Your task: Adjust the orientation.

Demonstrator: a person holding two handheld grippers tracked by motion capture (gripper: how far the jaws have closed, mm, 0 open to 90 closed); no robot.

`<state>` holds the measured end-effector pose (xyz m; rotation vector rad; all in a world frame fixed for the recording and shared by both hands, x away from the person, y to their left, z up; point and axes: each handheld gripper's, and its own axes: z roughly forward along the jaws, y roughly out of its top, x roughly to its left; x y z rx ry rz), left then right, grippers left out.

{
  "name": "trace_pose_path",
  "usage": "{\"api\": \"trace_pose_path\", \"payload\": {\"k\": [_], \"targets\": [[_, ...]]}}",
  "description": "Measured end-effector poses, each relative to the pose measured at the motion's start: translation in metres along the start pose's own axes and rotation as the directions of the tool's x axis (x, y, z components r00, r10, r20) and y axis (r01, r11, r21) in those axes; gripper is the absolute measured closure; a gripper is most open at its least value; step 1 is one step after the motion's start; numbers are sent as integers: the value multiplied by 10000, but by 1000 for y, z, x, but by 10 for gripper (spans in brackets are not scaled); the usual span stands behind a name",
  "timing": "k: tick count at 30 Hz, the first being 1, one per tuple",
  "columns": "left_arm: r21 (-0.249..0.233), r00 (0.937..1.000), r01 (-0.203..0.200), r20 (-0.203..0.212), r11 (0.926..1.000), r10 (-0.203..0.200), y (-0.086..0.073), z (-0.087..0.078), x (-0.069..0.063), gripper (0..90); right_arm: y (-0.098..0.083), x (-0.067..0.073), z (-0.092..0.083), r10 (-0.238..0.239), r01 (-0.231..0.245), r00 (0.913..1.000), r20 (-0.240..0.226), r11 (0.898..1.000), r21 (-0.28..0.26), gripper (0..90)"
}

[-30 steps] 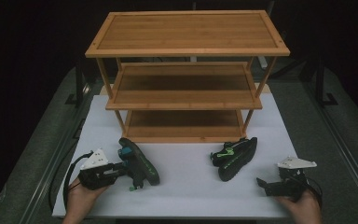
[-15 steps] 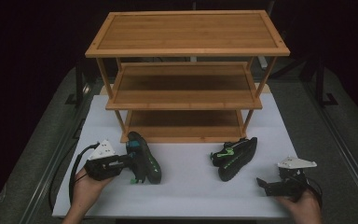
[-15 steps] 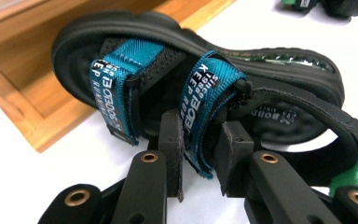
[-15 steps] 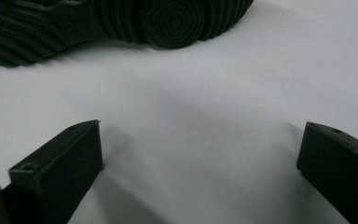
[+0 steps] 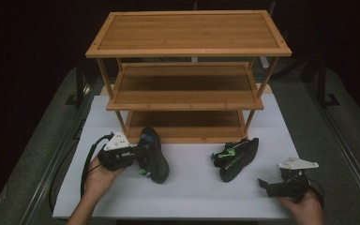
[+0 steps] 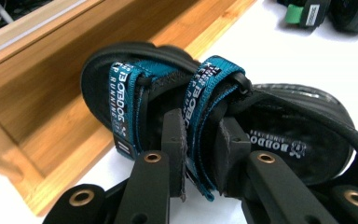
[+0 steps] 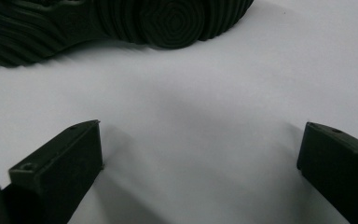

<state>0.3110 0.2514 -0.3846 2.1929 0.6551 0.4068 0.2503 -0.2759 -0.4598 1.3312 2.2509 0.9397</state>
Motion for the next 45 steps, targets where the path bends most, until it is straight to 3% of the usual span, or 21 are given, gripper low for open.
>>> {"api": "trace_pose_path", "payload": {"k": [23,26,30,33,37,45], "targets": [[212,9991,-335,254,9992,330,32,44,-9,749,0,0,0,-6,6,10000,-4,10000,-30,0],[158,9989,-182,428,9997,175,33,43,-8,717,0,0,0,-3,3,10000,-5,10000,-32,0],[-369,9961,279,842,9989,-248,35,30,-9,657,0,0,0,-6,6,10000,-4,10000,-30,0],[-684,9887,544,1433,9962,-442,38,18,-12,622,0,0,0,-5,5,10000,-5,10000,-27,0],[-896,9714,777,2309,9929,-552,40,9,-21,597,0,0,0,-16,16,10000,-1,10000,-14,0],[-613,9578,423,2865,9972,-230,42,22,-38,623,0,0,0,-19,19,10000,2,10000,-15,0]]}}
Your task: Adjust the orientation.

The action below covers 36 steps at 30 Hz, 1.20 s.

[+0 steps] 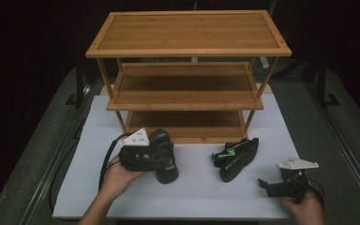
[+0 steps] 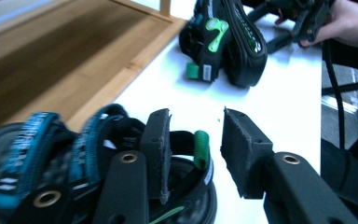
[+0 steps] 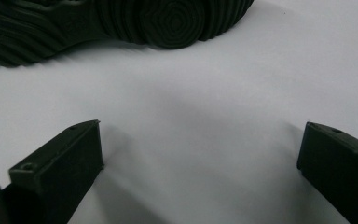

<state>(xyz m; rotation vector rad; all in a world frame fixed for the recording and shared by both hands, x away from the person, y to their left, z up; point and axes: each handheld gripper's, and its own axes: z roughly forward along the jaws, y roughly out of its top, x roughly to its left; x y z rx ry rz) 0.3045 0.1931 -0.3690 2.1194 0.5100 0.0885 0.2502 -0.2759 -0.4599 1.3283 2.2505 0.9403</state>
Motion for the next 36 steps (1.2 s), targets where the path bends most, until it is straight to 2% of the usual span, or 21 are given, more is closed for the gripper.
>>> {"api": "trace_pose_path", "payload": {"k": [2,6,10,15,22,23,25,29,34,36], "targets": [[152,10000,-66,62,9999,65,-1,6,-2,665,0,0,0,0,0,10000,-2,10000,2,0],[217,9995,-247,223,9995,242,-3,9,-5,850,0,0,0,-2,2,10000,-1,10000,1,0],[347,9989,-457,148,9984,452,-1,6,-7,872,0,0,0,0,0,10000,-5,10000,-1,0],[357,9992,-399,23,9986,399,-4,-8,-6,875,0,0,0,23,-23,10000,-7,10000,5,0],[586,9991,-331,-235,9977,345,-18,-29,-7,875,0,0,0,7,-7,10000,0,10000,0,0],[453,9993,-198,-314,9988,213,-24,-38,-7,876,0,0,0,10,-10,10000,-1,10000,0,0],[340,9995,-25,-321,9994,36,-30,-45,-7,876,0,0,0,10,-10,10000,2,10000,0,0],[301,9994,63,-343,9995,-52,-37,-49,-4,870,0,0,0,10,-10,10000,2,10000,4,0],[-183,9995,96,-307,9998,-102,-29,-55,3,754,0,0,0,9,-9,10000,3,10000,-1,0],[-192,9991,-83,-428,9998,75,-22,-56,7,695,0,0,0,13,-13,10000,2,10000,2,0]]}}
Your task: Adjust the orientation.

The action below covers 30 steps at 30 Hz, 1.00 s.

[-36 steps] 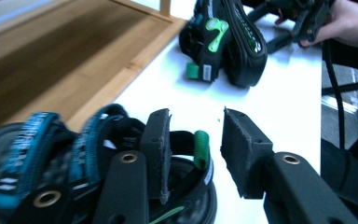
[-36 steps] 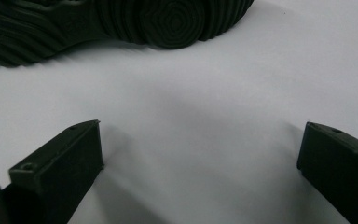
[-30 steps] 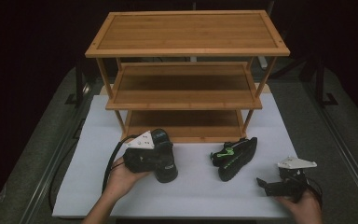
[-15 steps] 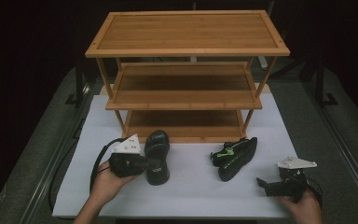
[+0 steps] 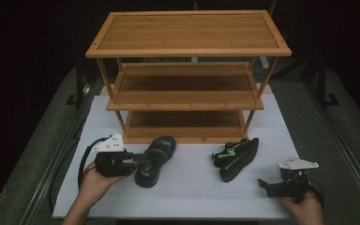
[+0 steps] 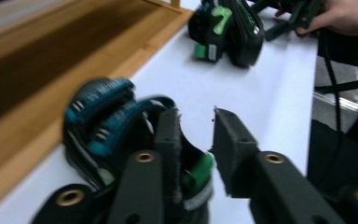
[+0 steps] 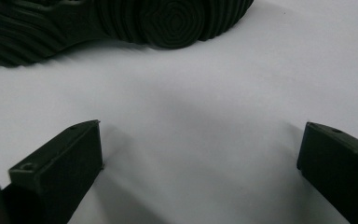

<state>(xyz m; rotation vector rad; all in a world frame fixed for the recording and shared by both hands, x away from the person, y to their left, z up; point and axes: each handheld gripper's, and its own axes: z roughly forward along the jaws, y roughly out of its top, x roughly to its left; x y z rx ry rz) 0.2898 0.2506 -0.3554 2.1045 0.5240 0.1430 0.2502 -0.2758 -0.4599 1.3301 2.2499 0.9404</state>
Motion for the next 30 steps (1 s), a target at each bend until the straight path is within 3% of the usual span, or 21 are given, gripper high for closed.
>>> {"api": "trace_pose_path", "payload": {"k": [4,10,17,20,22,26,30], "targets": [[146,9996,-239,-132,9996,240,9,8,13,583,0,0,0,-5,5,10000,2,10000,9,0],[641,9997,-234,74,9977,230,9,34,36,527,0,0,0,-1,1,10000,-1,10000,-12,0],[1063,9961,-317,856,9938,227,3,59,49,486,0,0,0,0,0,10000,-4,10000,-22,0],[865,9918,-161,1275,9961,49,0,62,54,533,0,0,0,0,0,10000,-6,10000,-24,0],[844,9911,-169,1331,9963,55,-1,63,56,564,0,0,0,-3,3,10000,-4,10000,-22,0],[880,9924,-343,1204,9955,235,-1,62,56,701,0,0,0,-1,1,10000,-5,10000,-23,0],[868,9931,-393,1132,9955,294,-1,59,54,714,0,0,0,-1,1,10000,-5,10000,-24,0]]}}
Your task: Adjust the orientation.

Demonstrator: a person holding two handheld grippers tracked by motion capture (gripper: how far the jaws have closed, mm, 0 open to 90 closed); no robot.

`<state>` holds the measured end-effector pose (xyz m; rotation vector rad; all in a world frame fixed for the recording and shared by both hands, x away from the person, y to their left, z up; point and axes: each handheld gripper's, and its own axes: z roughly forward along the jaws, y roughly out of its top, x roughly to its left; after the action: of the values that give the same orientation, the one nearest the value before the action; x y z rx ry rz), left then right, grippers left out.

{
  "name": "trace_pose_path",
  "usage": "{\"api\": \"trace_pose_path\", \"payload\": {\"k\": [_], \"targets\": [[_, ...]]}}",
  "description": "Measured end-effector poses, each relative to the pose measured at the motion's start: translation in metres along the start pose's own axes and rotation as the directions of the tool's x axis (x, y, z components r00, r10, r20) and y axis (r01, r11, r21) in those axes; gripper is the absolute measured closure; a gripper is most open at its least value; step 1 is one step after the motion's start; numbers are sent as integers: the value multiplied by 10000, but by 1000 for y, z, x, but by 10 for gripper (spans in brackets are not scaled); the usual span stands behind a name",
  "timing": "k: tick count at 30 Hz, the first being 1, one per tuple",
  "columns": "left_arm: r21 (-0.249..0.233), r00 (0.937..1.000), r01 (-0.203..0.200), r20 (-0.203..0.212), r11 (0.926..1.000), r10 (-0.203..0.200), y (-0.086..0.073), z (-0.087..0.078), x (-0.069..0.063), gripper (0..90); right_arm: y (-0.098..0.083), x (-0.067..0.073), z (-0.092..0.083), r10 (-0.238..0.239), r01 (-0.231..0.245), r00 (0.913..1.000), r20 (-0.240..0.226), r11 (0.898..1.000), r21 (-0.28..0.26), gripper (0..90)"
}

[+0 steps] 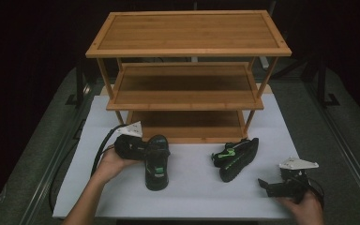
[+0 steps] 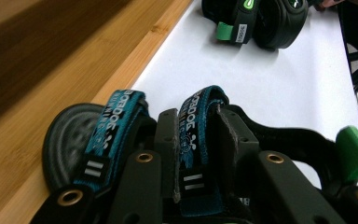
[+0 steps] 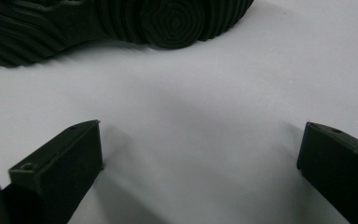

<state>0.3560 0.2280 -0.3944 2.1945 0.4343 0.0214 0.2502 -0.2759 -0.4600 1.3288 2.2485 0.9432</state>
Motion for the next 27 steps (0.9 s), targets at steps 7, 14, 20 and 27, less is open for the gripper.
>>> {"api": "trace_pose_path", "payload": {"k": [7,14,20,27], "targets": [[-335,9996,-260,-80,9991,258,8,1,-13,719,0,0,0,0,0,10000,-1,10000,0,0],[-425,9987,-514,-70,9978,511,20,15,-25,718,0,0,0,1,-1,10000,-3,10000,-3,0],[-292,9984,-536,170,9981,541,20,29,-29,717,0,0,0,4,-4,10000,-13,10000,-11,0],[-277,9977,-632,239,9976,639,19,30,-31,712,0,0,0,-2,2,10000,-8,10000,-8,0]]}}
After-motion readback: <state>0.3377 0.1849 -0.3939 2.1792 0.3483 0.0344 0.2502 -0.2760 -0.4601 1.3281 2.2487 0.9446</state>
